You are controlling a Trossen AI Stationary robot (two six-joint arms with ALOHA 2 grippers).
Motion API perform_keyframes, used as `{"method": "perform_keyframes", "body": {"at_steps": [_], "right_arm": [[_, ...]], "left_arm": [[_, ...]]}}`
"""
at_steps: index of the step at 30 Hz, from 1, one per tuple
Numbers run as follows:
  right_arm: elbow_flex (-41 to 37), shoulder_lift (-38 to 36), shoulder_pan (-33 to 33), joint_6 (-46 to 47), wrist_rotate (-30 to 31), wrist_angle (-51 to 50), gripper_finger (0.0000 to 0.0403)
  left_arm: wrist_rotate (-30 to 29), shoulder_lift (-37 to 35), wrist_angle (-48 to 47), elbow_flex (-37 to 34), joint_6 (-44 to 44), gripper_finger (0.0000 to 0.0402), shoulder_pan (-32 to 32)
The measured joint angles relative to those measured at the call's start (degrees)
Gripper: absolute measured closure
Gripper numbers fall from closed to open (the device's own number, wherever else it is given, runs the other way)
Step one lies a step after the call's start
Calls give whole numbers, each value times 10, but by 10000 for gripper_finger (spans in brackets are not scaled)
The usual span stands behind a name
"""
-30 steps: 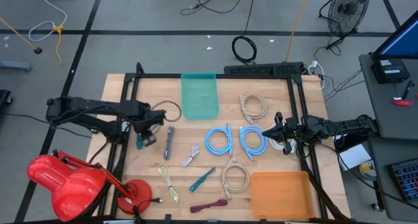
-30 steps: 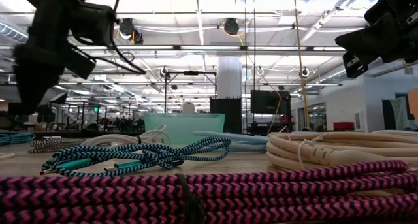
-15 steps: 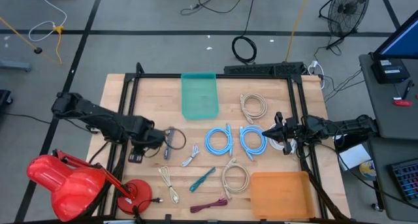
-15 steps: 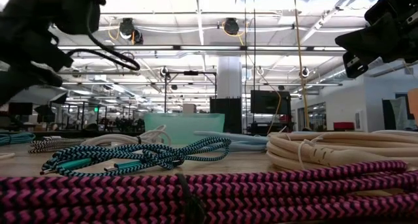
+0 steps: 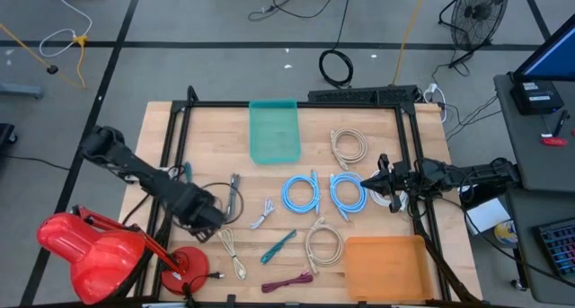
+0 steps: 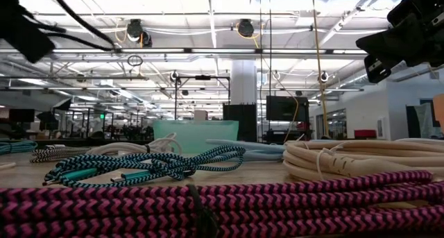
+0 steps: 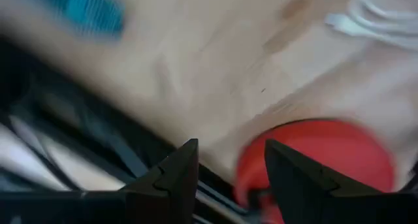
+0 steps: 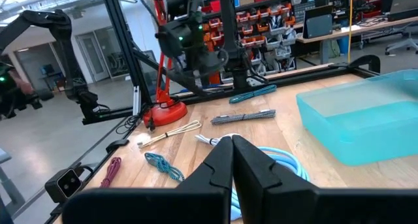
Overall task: Pick & Place USB Port
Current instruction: Put the top blue charger cable into the blue bin
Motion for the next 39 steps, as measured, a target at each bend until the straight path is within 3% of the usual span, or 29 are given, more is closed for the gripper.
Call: {"method": "perform_keyframes", "body": {"at_steps": [6, 11, 18, 27, 39], "right_arm": [[0, 0, 0, 0, 0, 0, 403], [0, 0, 0, 0, 0, 0, 403], [0, 0, 0, 0, 0, 0, 403], [0, 0, 0, 0, 0, 0, 403], [0, 0, 0, 0, 0, 0, 403]], "left_arm": [[-33, -2, 17, -17, -407, 225, -33], [-124, -2, 69, -52, -582, 225, -28], [-122, -2, 75, -119, -586, 225, 23], [-179, -2, 87, -176, -586, 225, 56], [-217, -5, 91, -210, -581, 225, 91]]}}
